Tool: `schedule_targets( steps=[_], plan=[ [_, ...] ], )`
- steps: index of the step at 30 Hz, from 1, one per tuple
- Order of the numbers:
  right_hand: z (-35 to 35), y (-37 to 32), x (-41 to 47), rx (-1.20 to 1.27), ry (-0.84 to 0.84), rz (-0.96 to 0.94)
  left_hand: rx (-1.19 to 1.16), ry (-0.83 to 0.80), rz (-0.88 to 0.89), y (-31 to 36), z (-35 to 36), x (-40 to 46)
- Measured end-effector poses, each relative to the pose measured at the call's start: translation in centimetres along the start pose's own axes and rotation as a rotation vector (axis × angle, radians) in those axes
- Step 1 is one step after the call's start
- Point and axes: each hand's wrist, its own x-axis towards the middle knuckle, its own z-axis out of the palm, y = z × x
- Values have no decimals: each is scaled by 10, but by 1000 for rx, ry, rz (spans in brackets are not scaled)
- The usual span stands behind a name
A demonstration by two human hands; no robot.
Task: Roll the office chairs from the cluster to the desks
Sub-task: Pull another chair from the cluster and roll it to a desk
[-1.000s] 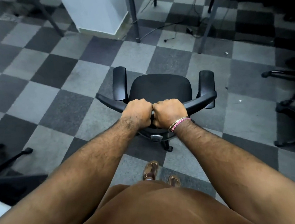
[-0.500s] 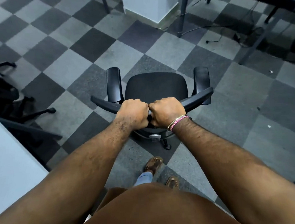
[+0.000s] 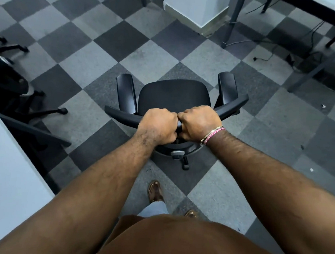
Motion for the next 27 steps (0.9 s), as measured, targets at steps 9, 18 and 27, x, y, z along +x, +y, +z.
schedule_targets(
  steps=[9, 18, 27],
  plan=[
    [8, 28, 84, -16, -28, 55, -59, -79, 116, -79, -16, 68],
    [20, 72, 170, -30, -10, 27, -58, -28, 33, -131, -8, 141],
    [33, 151, 272, -34, 29, -87, -53, -12, -130, -173, -19, 237]
  ],
)
